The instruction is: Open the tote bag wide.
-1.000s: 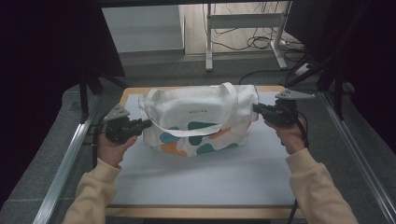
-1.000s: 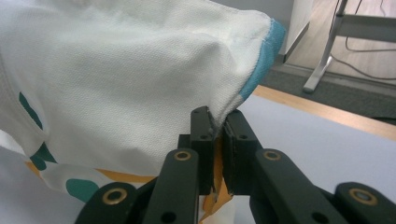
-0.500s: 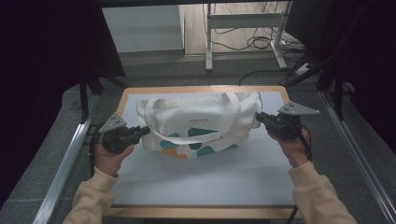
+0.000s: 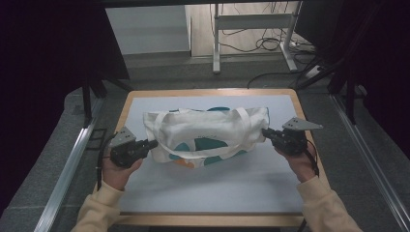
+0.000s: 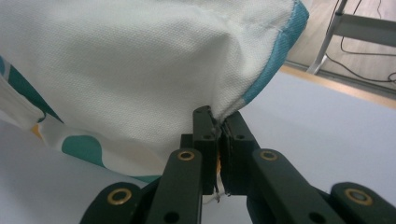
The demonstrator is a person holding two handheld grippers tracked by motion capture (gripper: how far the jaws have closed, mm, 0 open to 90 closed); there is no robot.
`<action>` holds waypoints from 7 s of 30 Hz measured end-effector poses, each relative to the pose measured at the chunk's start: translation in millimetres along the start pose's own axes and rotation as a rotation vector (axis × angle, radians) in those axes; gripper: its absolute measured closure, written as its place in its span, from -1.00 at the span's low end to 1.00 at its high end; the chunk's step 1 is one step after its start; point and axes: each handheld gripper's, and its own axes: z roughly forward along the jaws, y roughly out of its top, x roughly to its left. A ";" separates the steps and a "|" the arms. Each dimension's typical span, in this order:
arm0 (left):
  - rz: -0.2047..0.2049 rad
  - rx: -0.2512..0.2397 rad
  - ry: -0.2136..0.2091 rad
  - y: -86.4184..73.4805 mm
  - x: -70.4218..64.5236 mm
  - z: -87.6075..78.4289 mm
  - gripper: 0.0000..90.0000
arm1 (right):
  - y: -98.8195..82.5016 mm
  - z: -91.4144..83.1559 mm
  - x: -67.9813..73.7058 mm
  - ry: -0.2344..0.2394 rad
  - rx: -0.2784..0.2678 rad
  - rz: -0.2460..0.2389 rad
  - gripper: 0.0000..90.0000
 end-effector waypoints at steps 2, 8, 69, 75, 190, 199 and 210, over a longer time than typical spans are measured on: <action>0.002 0.011 -0.002 -3.3 -0.1 1.4 0.85 | -3.5 3.6 -0.1 0.001 0.010 0.005 0.89; 0.014 0.033 0.000 -9.7 -3.6 5.6 0.87 | -11.2 10.5 0.3 0.007 0.022 0.009 0.89; -0.063 0.244 0.024 -52.5 3.6 40.8 0.38 | -58.4 34.9 4.4 -0.023 0.184 0.065 0.09; -0.085 0.123 0.074 -34.5 5.2 -2.5 0.02 | -44.8 7.1 5.7 -0.072 0.083 0.088 -0.11; -0.071 0.158 -0.059 19.2 -8.8 50.1 0.99 | -9.9 43.4 77.2 0.264 0.128 -0.067 0.98; -0.051 0.178 -0.106 8.6 -25.5 43.0 0.99 | 17.9 53.6 45.0 0.180 0.136 -0.038 0.98; -0.035 0.231 -0.160 -7.5 -39.9 50.6 0.99 | 26.2 92.0 29.4 0.159 0.238 -0.027 0.98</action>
